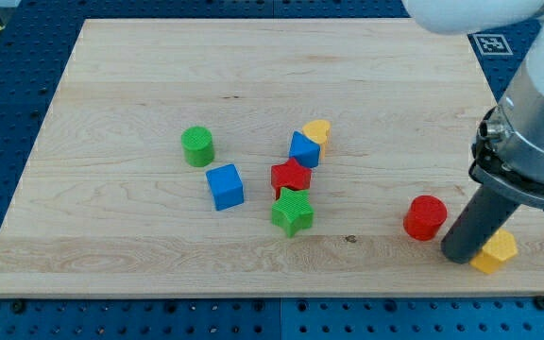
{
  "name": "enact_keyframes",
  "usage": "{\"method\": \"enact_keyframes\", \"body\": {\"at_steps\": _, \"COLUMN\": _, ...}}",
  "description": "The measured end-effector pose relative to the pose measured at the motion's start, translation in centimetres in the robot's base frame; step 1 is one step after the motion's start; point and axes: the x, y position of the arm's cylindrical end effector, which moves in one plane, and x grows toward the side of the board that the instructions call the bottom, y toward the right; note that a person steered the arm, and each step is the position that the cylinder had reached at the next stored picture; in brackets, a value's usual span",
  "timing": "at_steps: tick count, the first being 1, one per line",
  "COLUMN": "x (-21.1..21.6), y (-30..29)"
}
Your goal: Slide the red circle closer to the yellow hexagon
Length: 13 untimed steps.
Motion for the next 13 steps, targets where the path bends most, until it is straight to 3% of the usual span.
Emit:
{"method": "enact_keyframes", "body": {"at_steps": 6, "x": 3.1, "y": -0.4}}
{"method": "enact_keyframes", "body": {"at_steps": 10, "x": 1.1, "y": -7.0}}
{"method": "enact_keyframes", "body": {"at_steps": 13, "x": -3.8, "y": -8.6}}
